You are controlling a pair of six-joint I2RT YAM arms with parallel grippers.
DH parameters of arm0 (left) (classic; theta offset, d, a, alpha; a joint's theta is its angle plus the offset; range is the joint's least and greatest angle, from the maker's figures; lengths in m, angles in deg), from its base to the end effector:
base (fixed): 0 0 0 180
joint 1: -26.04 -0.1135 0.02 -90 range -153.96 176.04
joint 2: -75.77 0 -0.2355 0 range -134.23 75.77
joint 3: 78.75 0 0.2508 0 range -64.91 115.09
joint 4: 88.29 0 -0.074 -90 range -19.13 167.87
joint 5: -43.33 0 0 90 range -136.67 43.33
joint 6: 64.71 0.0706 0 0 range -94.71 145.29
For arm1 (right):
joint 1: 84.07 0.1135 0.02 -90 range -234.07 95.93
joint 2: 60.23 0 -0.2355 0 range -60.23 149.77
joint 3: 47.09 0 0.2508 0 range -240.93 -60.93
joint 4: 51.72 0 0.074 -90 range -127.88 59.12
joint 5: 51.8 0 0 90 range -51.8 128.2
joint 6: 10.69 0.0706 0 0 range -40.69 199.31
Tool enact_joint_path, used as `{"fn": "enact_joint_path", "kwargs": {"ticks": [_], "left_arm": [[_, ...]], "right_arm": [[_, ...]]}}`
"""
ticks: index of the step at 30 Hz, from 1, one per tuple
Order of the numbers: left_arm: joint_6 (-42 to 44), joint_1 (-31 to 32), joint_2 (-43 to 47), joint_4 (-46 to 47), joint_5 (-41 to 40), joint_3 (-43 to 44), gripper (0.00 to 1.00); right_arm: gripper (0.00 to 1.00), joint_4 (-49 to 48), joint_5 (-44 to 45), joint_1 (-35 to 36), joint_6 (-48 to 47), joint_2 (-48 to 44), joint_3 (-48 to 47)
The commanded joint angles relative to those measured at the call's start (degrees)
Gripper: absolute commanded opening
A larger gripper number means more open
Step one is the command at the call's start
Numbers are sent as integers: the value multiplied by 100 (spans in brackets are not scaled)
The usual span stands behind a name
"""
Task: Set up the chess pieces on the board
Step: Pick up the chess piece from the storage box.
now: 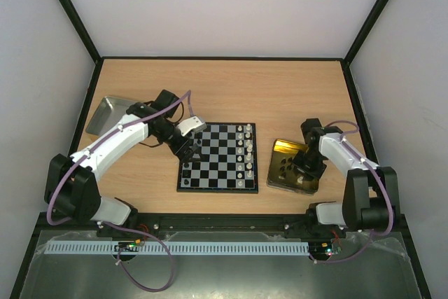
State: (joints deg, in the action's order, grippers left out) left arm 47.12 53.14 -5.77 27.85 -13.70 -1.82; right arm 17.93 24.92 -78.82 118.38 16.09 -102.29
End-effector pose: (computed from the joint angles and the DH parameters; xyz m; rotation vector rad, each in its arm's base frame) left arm 0.2355 -0.1637 0.2023 1.2482 2.3790 -0.8164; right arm 0.1940 0.0341 0.1093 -0.8822 -2.8937 -0.3185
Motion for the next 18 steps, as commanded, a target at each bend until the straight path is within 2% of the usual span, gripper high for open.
{"fn": "enact_joint_path", "kwargs": {"ticks": [1,10,18], "left_arm": [[6,33,-31,-41,43,90,99],[22,33,-88,-67,43,161,99],[7,33,-152,-62,51,203,99]], "right_arm": [[23,-82,89,-35,69,41,120],[11,-159,157,-60,137,130,156],[4,504,449,-45,-23,-73,-808]]}}
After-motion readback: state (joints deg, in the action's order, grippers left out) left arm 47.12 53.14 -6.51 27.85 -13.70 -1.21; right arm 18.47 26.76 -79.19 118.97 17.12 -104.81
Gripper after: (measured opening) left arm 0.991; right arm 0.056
